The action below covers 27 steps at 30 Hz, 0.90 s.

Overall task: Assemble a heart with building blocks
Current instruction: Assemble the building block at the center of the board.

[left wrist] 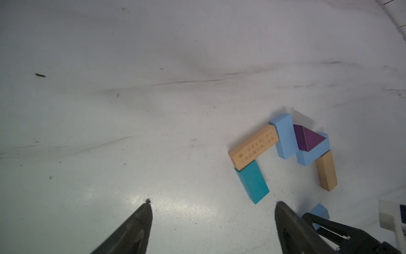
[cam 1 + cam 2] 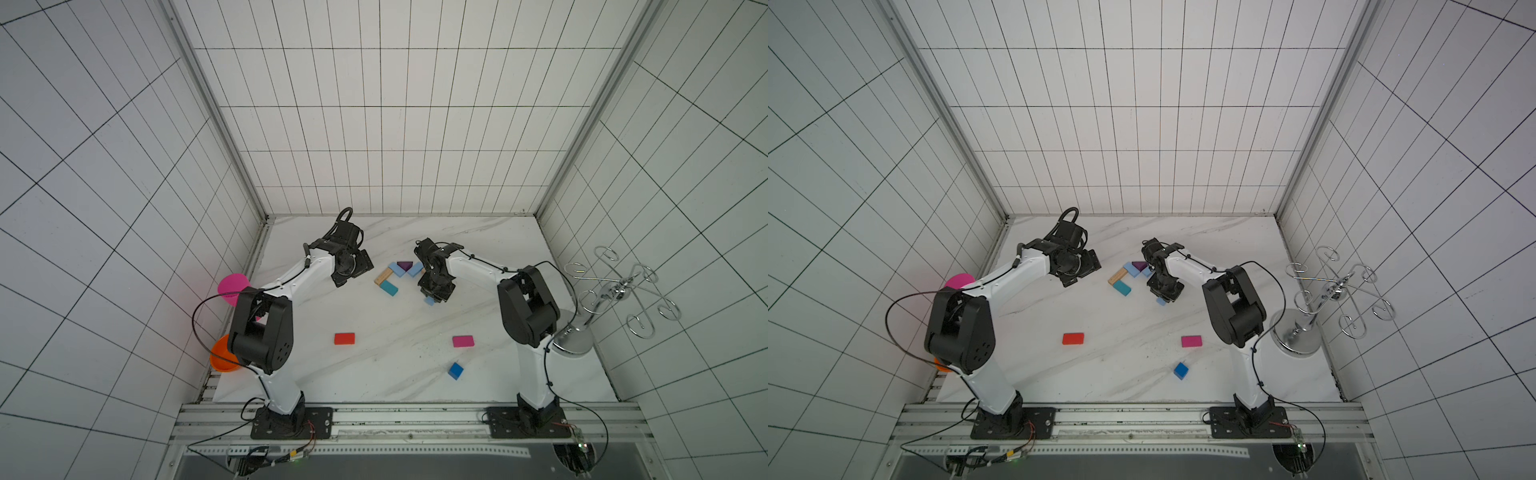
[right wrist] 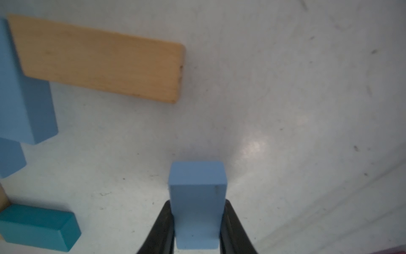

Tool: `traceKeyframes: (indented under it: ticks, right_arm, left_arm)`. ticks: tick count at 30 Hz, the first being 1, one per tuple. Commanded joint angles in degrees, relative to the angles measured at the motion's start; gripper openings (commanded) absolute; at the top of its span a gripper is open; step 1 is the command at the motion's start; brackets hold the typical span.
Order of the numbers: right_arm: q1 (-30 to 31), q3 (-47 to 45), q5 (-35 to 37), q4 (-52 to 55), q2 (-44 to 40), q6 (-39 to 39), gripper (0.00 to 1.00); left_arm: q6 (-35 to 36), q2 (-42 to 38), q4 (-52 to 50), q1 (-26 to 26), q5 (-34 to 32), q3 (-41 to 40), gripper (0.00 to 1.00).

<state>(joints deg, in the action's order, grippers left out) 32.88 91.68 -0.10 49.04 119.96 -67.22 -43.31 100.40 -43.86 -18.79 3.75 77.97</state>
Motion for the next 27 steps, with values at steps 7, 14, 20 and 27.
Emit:
traceKeyframes:
  ticks: [7,14,20,27]
  right_arm:
    - [1.02,11.06,0.04,8.4,7.24,-2.5,0.0]
    - [-0.29,13.7,0.51,9.63,9.43,-3.09,0.0]
    - [-0.71,15.38,-0.15,10.67,11.35,-3.23,0.0]
    - [-1.43,16.53,-0.37,11.13,12.74,-2.74,0.0]
  left_arm:
    - [2.05,-2.05,1.66,1.44,0.48,0.08,0.86]
    - [1.94,-1.17,2.13,1.43,1.08,0.69,0.86]
    - [1.81,-0.5,2.35,1.47,1.24,0.69,0.86]
    - [1.74,-0.11,3.34,1.47,2.01,0.42,0.86]
